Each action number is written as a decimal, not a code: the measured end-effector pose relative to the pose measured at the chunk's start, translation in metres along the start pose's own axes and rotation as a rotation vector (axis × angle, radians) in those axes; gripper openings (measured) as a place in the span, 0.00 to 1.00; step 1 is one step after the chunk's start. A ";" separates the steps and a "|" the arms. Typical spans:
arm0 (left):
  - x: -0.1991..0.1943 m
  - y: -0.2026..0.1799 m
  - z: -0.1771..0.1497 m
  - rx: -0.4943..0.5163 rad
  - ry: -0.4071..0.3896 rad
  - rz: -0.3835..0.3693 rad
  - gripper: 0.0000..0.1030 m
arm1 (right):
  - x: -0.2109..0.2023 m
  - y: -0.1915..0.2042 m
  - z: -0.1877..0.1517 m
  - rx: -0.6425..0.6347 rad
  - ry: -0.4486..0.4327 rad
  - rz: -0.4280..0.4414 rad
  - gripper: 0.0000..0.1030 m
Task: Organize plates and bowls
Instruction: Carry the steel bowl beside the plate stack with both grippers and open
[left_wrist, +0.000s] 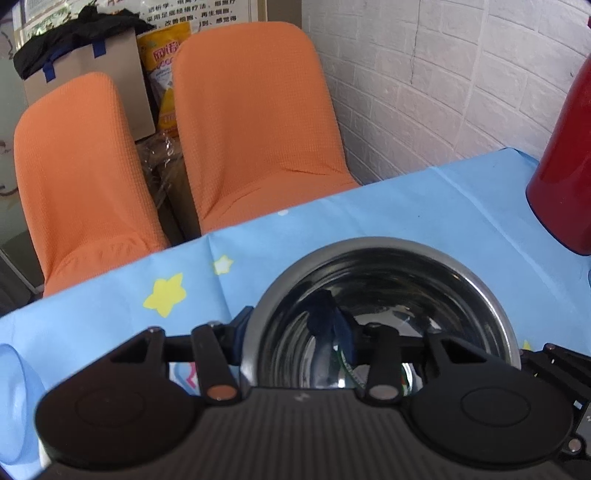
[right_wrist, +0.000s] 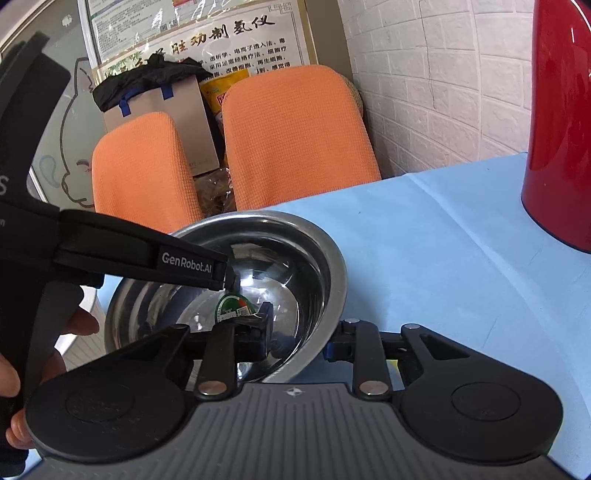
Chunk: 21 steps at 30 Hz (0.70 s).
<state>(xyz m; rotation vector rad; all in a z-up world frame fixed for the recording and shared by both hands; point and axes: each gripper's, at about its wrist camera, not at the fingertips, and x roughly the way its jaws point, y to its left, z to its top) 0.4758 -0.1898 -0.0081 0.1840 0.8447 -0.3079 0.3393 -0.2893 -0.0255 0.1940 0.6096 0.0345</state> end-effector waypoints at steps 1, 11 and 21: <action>-0.004 -0.001 0.002 0.008 -0.006 0.005 0.40 | -0.002 0.000 0.001 0.006 -0.006 0.002 0.45; -0.082 0.021 -0.020 -0.077 -0.026 -0.003 0.40 | -0.050 0.024 0.008 -0.039 -0.080 0.104 0.53; -0.182 0.046 -0.119 -0.130 -0.043 0.064 0.43 | -0.132 0.080 -0.059 -0.164 -0.055 0.193 0.63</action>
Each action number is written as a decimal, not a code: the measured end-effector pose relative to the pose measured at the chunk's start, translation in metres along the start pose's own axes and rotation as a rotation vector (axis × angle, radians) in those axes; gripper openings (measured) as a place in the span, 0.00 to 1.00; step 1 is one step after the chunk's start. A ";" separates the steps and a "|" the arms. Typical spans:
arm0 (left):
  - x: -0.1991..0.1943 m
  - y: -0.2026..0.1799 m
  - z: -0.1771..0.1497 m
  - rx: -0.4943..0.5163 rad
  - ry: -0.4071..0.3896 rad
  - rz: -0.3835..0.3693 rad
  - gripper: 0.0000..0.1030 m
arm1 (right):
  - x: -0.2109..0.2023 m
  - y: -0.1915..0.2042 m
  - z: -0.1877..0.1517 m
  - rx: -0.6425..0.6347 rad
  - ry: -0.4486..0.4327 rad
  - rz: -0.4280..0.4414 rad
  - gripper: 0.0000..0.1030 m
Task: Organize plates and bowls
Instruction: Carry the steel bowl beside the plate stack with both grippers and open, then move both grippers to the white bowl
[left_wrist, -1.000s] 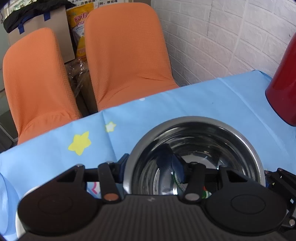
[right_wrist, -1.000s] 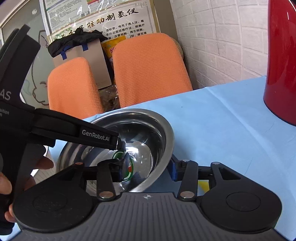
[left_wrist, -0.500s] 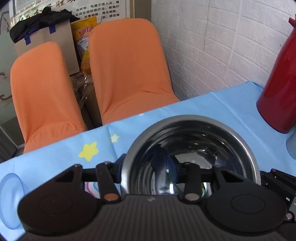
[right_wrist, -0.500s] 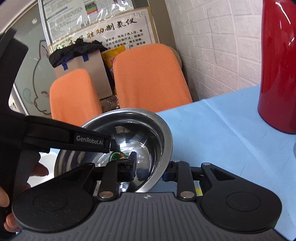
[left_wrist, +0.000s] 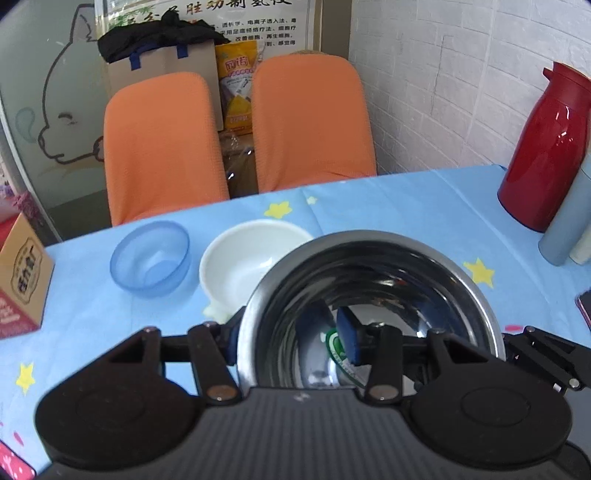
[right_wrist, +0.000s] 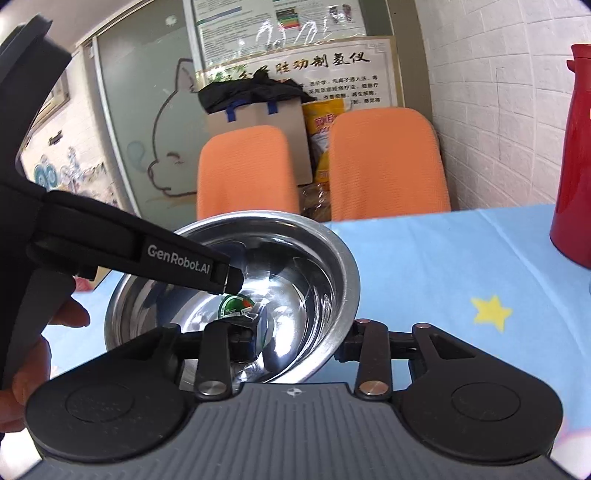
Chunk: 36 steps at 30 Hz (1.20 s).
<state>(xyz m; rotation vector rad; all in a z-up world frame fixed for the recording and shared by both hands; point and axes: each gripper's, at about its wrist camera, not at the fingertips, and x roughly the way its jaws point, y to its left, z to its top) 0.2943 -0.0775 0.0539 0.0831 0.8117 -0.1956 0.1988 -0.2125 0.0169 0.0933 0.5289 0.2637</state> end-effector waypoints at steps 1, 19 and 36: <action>-0.006 0.002 -0.013 -0.002 0.008 -0.007 0.44 | -0.008 0.005 -0.010 0.000 0.012 -0.003 0.64; -0.017 -0.015 -0.129 0.013 0.102 -0.093 0.44 | -0.054 0.023 -0.093 0.060 0.120 -0.067 0.76; -0.049 -0.014 -0.125 0.014 -0.049 -0.062 0.78 | -0.087 -0.011 -0.099 0.212 0.003 -0.041 1.00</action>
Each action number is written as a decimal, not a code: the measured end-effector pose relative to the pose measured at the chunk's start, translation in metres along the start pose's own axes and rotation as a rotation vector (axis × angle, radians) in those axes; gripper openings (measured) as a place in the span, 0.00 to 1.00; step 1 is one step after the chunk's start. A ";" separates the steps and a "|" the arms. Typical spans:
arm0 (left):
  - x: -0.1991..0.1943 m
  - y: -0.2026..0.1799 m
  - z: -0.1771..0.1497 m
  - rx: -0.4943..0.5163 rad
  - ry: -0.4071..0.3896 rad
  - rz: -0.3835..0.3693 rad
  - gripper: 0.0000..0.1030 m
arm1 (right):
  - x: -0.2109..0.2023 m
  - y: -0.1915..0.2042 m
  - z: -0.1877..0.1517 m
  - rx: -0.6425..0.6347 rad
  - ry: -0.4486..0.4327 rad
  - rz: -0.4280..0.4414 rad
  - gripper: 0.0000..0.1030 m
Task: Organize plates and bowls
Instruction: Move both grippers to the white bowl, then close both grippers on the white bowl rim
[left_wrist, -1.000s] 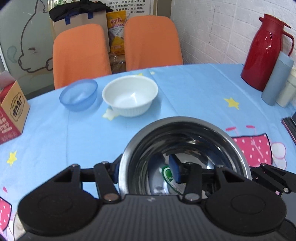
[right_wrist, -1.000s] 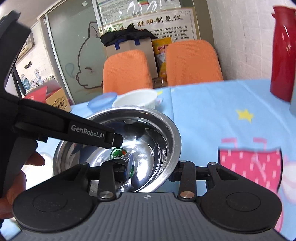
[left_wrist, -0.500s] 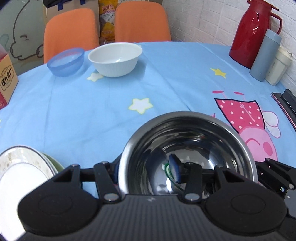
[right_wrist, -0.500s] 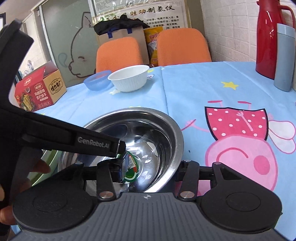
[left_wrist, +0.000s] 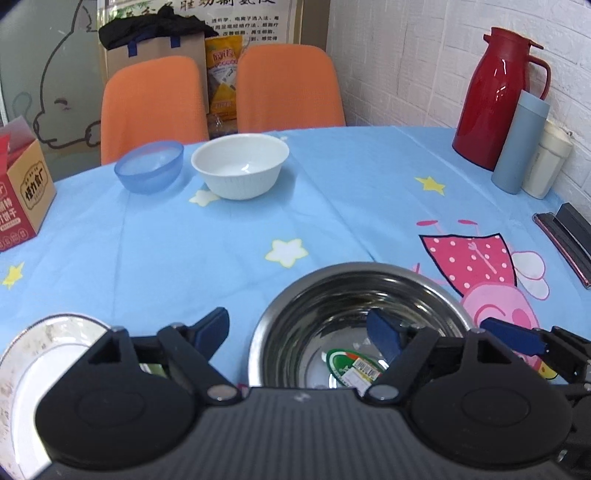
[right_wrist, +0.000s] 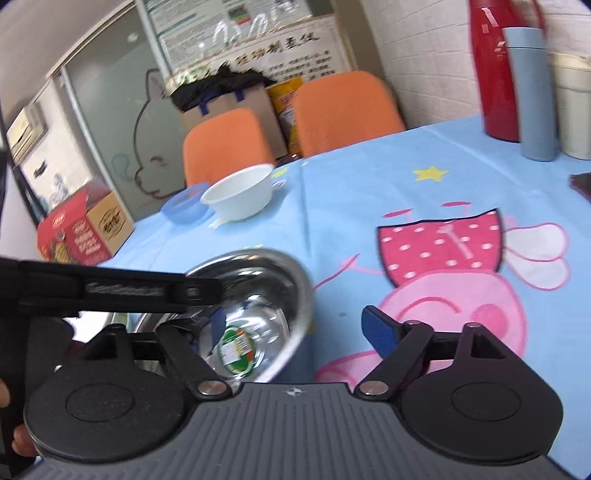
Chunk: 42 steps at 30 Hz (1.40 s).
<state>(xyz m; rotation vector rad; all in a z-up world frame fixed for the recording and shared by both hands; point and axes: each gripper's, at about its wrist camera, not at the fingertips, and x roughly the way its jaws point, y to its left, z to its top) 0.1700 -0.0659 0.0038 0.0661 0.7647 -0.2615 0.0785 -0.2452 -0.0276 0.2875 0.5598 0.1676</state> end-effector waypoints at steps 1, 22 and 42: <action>-0.004 0.000 0.000 0.002 -0.012 0.004 0.81 | -0.003 -0.004 0.000 0.018 -0.010 -0.006 1.00; -0.004 0.094 0.038 -0.257 -0.010 0.017 0.81 | 0.023 -0.012 0.066 -0.066 -0.002 -0.021 1.00; 0.140 0.150 0.123 -0.657 0.138 0.020 0.80 | 0.210 0.054 0.151 -0.393 0.210 0.048 1.00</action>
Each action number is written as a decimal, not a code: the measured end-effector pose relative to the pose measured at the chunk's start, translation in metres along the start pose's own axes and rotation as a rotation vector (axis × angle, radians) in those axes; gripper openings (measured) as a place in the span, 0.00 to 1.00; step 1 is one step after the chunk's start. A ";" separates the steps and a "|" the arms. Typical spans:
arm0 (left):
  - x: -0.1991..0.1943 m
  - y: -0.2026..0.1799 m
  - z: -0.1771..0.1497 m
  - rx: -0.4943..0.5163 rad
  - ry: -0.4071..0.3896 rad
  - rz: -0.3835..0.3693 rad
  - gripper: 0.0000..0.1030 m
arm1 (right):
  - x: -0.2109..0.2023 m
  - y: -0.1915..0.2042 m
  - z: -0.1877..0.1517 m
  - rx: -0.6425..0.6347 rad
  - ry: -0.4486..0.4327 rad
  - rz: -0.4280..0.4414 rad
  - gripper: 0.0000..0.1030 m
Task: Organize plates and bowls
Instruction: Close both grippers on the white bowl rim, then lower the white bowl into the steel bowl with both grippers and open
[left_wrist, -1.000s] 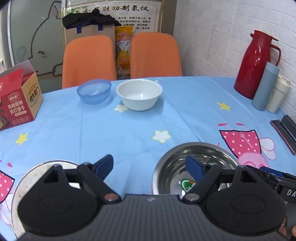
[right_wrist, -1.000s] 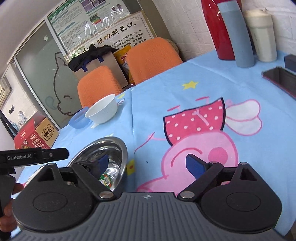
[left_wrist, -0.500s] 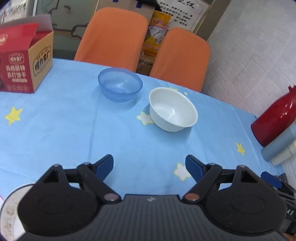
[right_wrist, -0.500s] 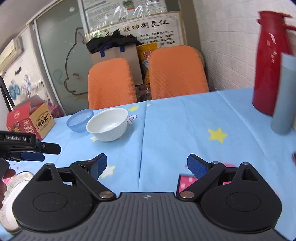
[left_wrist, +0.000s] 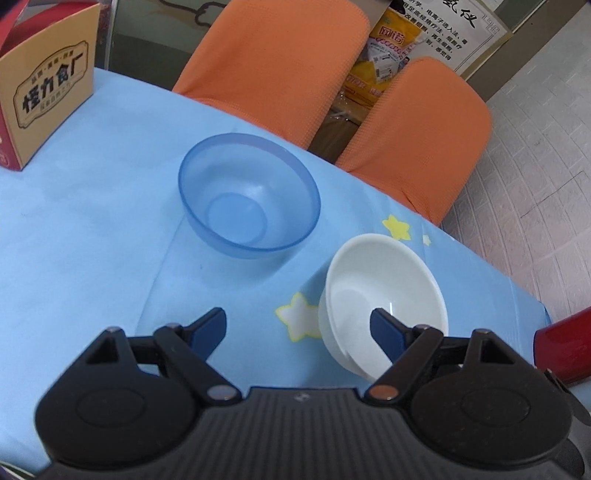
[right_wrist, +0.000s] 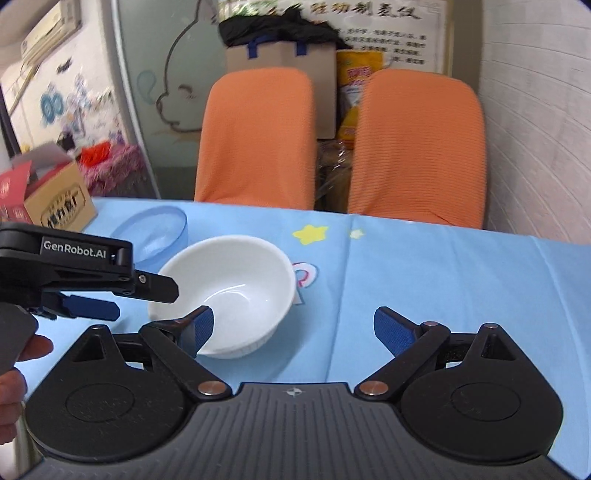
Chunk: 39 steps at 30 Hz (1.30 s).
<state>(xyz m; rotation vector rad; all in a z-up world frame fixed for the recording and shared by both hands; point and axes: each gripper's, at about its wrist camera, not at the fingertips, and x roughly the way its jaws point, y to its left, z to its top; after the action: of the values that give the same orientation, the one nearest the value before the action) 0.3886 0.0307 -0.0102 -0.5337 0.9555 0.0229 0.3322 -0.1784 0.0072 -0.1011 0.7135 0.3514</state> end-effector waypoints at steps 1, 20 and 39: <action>0.005 0.000 0.002 -0.003 0.009 0.007 0.79 | 0.007 0.002 0.001 -0.014 0.013 0.001 1.00; 0.022 -0.020 0.000 0.109 0.018 -0.011 0.18 | 0.026 0.017 -0.007 -0.017 0.065 0.134 0.60; -0.121 -0.058 -0.087 0.293 -0.108 -0.119 0.19 | -0.121 0.050 -0.039 -0.103 -0.087 0.010 0.71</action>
<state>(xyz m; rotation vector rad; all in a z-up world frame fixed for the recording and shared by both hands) 0.2650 -0.0330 0.0693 -0.3139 0.8027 -0.1905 0.2064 -0.1739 0.0585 -0.1786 0.6097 0.4002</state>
